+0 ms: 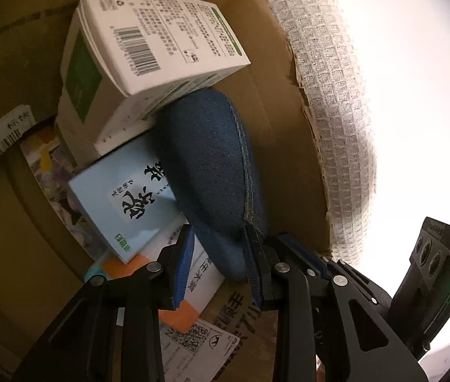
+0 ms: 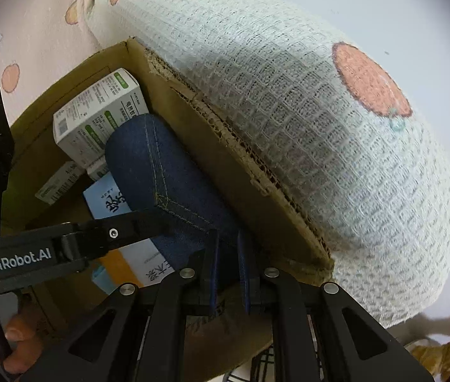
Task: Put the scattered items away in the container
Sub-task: 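Open the left gripper and withdraw it from the box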
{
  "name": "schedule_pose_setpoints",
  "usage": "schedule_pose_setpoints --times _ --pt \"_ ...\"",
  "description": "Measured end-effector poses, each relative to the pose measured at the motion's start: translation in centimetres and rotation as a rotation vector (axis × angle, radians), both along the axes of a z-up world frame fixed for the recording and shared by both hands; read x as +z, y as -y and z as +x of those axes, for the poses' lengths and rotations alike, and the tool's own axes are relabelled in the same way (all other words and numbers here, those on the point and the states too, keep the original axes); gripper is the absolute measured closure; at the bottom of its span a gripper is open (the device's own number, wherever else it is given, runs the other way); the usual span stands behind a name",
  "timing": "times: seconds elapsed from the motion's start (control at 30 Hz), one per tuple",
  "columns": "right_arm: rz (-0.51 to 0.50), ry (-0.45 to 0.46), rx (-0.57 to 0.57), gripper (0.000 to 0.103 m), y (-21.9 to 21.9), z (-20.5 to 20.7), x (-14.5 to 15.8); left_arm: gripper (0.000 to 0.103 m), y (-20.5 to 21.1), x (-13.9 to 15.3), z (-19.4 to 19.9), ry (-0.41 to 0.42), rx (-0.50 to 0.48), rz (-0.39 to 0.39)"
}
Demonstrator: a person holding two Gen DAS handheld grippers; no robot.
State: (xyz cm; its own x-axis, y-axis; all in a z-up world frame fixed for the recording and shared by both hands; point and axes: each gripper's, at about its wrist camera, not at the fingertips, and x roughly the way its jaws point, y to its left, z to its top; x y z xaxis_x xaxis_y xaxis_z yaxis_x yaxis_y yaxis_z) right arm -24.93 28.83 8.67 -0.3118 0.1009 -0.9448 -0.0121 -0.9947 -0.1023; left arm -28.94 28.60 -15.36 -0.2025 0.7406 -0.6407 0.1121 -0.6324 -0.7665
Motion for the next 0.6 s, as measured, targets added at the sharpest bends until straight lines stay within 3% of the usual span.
schedule_pose_setpoints --times 0.33,0.47,0.6 --pt "-0.019 0.016 -0.050 0.093 -0.2 -0.1 0.4 0.069 -0.7 1.4 -1.0 -0.070 -0.041 -0.097" --pt "-0.142 0.030 -0.077 0.093 -0.2 0.3 1.4 0.058 -0.7 3.1 -1.0 -0.160 -0.065 -0.154" --pt "-0.140 0.012 -0.037 0.093 1.2 0.8 2.8 0.051 -0.5 4.3 -1.3 -0.192 -0.089 -0.163"
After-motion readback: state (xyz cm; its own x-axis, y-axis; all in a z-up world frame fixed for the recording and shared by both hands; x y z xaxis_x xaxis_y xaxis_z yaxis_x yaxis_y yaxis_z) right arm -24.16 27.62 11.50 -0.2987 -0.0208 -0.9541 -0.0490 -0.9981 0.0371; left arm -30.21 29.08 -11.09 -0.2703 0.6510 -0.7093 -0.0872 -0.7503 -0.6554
